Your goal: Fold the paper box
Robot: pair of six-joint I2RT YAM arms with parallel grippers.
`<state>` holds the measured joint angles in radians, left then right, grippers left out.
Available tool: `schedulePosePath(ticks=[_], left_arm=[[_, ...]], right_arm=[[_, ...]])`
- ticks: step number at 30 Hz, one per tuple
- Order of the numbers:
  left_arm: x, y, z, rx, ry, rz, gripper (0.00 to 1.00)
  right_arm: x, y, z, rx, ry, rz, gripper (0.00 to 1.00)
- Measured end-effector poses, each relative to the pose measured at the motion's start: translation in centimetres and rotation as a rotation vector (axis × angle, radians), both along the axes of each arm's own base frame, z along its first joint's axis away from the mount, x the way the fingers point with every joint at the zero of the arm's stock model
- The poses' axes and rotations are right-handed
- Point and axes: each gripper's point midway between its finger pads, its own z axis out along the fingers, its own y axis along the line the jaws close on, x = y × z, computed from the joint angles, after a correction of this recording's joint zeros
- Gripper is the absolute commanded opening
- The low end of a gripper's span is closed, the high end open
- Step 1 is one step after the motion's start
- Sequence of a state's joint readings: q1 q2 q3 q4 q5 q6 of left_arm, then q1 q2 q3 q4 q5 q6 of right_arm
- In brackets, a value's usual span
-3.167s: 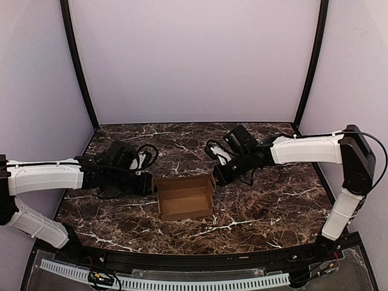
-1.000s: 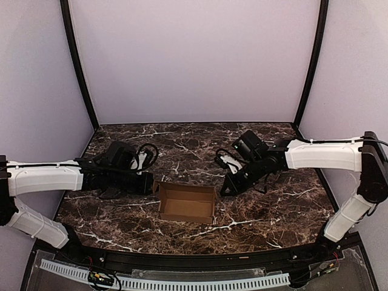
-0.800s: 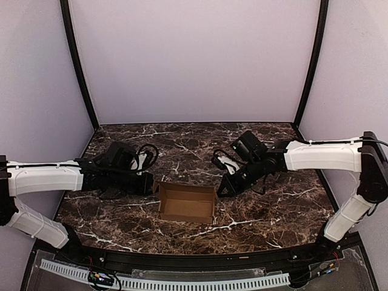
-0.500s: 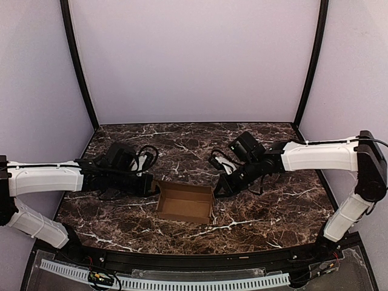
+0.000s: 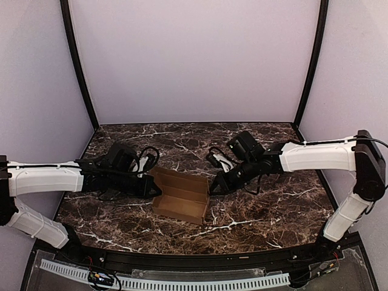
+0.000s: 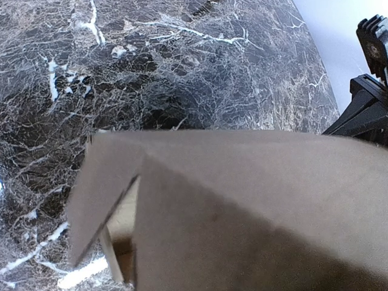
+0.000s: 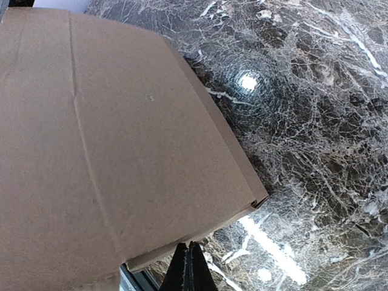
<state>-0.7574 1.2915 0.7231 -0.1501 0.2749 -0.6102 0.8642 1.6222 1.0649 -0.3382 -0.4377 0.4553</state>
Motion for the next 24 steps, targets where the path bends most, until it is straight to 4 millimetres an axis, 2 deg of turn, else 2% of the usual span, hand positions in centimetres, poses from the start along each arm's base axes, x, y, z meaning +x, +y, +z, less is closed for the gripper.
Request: schedulePosePath(ticks=[9, 18, 22, 24], left_arm=[[0.0, -0.1, 0.1, -0.007, -0.002, -0.005, 0.01], [-0.2, 0.2, 0.0, 0.009, -0.007, -0.014, 0.01], [-0.5, 1.6, 0.2, 0.072, -0.027, -0.006, 0.12], [-0.4, 2.7, 0.8, 0.127, -0.051, 0.010, 0.24]], right_arm=[[0.2, 0.5, 0.2, 0.018, -0.006, -0.006, 0.00], [-0.7, 0.6, -0.6, -0.001, -0.005, 0.002, 0.00], [-0.5, 0.2, -1.0, -0.029, -0.018, -0.016, 0.00], [-0.5, -0.3, -1.0, -0.043, -0.027, -0.026, 0.00]])
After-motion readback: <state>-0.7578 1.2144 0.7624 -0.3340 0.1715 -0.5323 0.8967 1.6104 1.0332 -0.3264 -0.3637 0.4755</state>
